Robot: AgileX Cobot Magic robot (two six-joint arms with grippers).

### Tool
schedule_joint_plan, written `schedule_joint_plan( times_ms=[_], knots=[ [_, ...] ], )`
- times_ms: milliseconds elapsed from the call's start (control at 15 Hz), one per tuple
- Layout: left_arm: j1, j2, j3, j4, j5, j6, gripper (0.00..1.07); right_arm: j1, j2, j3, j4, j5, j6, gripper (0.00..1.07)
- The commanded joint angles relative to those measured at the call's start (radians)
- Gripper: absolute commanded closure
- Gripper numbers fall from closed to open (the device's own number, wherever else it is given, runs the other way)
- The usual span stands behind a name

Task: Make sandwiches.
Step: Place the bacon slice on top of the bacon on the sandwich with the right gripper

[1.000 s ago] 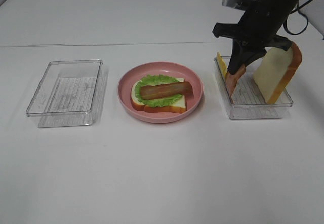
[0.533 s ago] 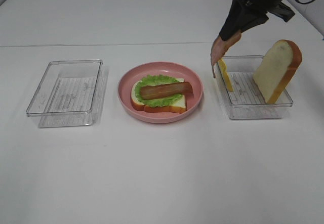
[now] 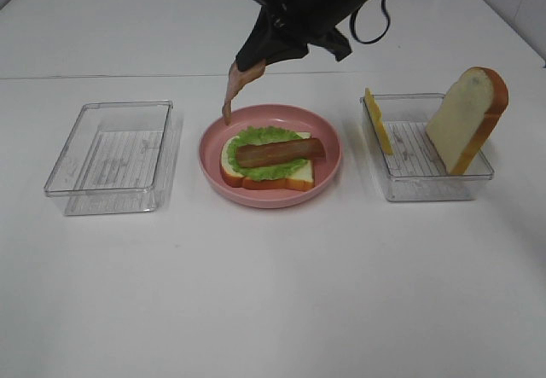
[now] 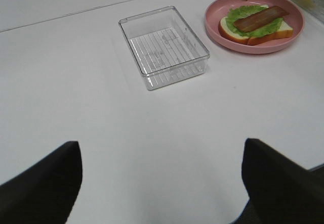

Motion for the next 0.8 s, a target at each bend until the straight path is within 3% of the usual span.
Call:
schedule_joint_plan(
  times_ms=[67,333,667,733,800],
  knots=[
    [0.004,-0.021,0.002,-0.008,-0.011,-0.002,0.25,0.010,0.081,-0.002,0.143,-0.088,-0.068,1.07],
    [0.004,-0.021,0.002,-0.008,-0.011,-0.002,0.25,0.007,0.163,-0.002,0.208,-0.126,-0.110,1.07],
    [0.004,-0.021,0.002,-0.008,-0.011,-0.002,0.25,0.005,0.183,-0.002,0.056,-0.152,-0.022,1.07],
    [0.004,-0.021,0.002,-0.008,-0.011,-0.002,0.25,0.005,0.181,-0.002,-0.096,-0.154,0.094,1.07],
    [0.004,-0.021,0.002,-0.008,-0.011,-0.002,0.25,0.005,0.180,-0.002,-0.171,-0.153,0.153,1.07]
  ],
)
